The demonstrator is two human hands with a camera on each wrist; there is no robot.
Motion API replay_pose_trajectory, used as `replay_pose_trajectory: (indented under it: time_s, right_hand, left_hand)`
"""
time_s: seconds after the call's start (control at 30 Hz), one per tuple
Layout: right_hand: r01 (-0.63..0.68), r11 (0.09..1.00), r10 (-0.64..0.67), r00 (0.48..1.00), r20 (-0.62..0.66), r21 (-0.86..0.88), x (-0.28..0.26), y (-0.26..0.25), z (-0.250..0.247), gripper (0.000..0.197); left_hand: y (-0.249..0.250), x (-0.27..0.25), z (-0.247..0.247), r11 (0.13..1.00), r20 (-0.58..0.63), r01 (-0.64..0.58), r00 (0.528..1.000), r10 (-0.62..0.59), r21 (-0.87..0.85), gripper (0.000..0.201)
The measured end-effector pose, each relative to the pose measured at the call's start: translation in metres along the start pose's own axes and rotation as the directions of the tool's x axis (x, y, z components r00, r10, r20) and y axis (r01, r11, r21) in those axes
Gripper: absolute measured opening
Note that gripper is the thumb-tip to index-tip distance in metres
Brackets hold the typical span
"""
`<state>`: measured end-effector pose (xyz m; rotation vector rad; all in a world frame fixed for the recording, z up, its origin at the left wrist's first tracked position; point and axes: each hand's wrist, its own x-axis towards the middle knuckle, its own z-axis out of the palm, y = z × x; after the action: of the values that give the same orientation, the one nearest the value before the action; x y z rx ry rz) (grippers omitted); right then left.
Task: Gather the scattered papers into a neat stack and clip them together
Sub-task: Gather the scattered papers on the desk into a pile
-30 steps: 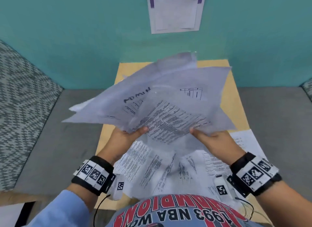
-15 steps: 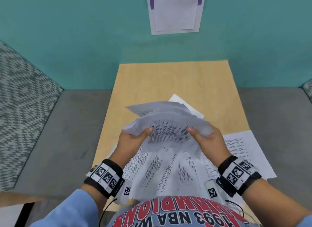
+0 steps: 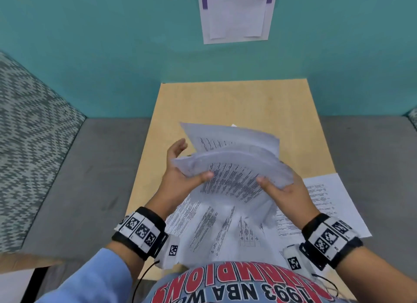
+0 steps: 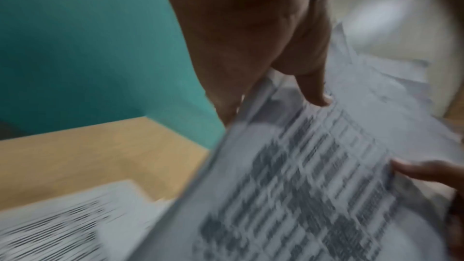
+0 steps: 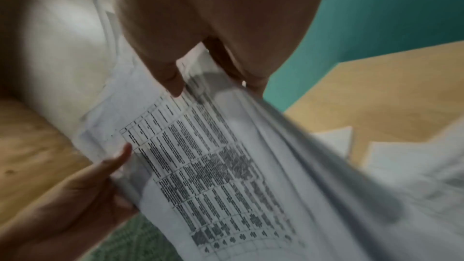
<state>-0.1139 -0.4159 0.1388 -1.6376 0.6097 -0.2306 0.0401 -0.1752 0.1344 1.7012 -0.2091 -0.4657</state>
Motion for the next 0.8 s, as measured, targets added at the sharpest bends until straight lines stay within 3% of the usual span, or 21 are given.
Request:
replay_pose_trajectory:
  time_s: [0.07, 0.1, 0.17, 0.27, 0.33, 0.43, 0.47, 0.5, 0.57, 0.63, 0.7, 0.73, 0.8]
  right_hand:
    - [-0.083, 0.995, 0.086, 0.995, 0.050, -0.051, 0.004, 0.016, -0.002, 0.012]
    - [-0.111, 0.992, 0.114, 0.992, 0.047, -0.062, 0.005, 0.019, -0.001, 0.020]
    - [-0.153, 0.985, 0.156, 0.987, 0.033, -0.082, 0.007, 0.027, -0.001, 0.043]
    - [-0.110, 0.987, 0.118, 0.991, 0.065, -0.114, 0.007, 0.026, -0.005, 0.018]
    - [-0.084, 0.994, 0.088, 0.995, 0.055, -0.076, 0.005, 0.023, -0.006, 0.014]
    - [-0.081, 0.994, 0.084, 0.996, 0.039, -0.067, -0.001, 0.007, -0.004, 0.062]
    - [-0.080, 0.995, 0.082, 0.996, 0.033, -0.065, -0.003, 0.009, -0.003, 0.065]
    - [-0.089, 0.992, 0.093, 0.995, 0.047, -0.090, -0.002, 0.017, -0.002, 0.057]
    - [-0.090, 0.991, 0.098, 0.991, 0.087, -0.097, 0.001, 0.038, -0.006, 0.013]
    - [-0.085, 0.992, 0.089, 0.995, 0.046, -0.093, 0.004, 0.046, -0.005, 0.008]
    - [-0.087, 0.986, 0.090, 0.996, 0.011, -0.141, 0.008, 0.038, -0.003, 0.026]
    - [-0.076, 0.988, 0.074, 0.997, -0.020, -0.136, 0.007, 0.030, -0.002, 0.033]
    - [0.038, 0.995, -0.045, 0.996, -0.080, -0.096, 0.003, 0.020, -0.002, 0.021]
  left_hand:
    - [-0.018, 0.007, -0.002, 0.987, 0.128, 0.159, 0.979, -0.158, 0.002, 0.127]
    - [-0.023, 0.010, -0.002, 0.983, 0.190, 0.185, 0.965, -0.182, 0.001, 0.123]
    - [-0.021, 0.011, 0.000, 0.984, 0.262, 0.180, 0.949, -0.175, 0.005, 0.092]
    - [-0.013, 0.012, 0.003, 0.995, 0.173, 0.102, 0.979, -0.104, 0.020, 0.047]
    - [-0.006, 0.013, 0.002, 0.999, 0.118, 0.026, 0.993, -0.030, 0.039, 0.027]
    - [-0.001, 0.012, 0.004, 0.999, 0.054, -0.053, 0.997, 0.053, -0.005, 0.036]
    - [-0.003, 0.010, 0.008, 0.997, 0.057, -0.045, 0.997, 0.048, -0.059, 0.046]
    - [-0.008, 0.007, 0.012, 0.993, 0.074, -0.005, 0.997, 0.014, -0.120, 0.059]
    - [-0.022, 0.001, 0.018, 0.985, 0.127, 0.106, 0.988, -0.088, -0.139, 0.070]
    - [-0.031, -0.001, 0.022, 0.992, 0.147, 0.121, 0.982, -0.116, -0.028, 0.050]
    - [-0.028, -0.003, 0.026, 0.997, 0.155, 0.054, 0.986, -0.063, 0.062, 0.027]
    - [-0.024, -0.004, 0.028, 0.997, 0.138, 0.029, 0.990, -0.039, 0.071, 0.029]
    - [-0.016, -0.006, 0.033, 1.000, 0.061, 0.014, 0.998, -0.013, -0.014, 0.032]
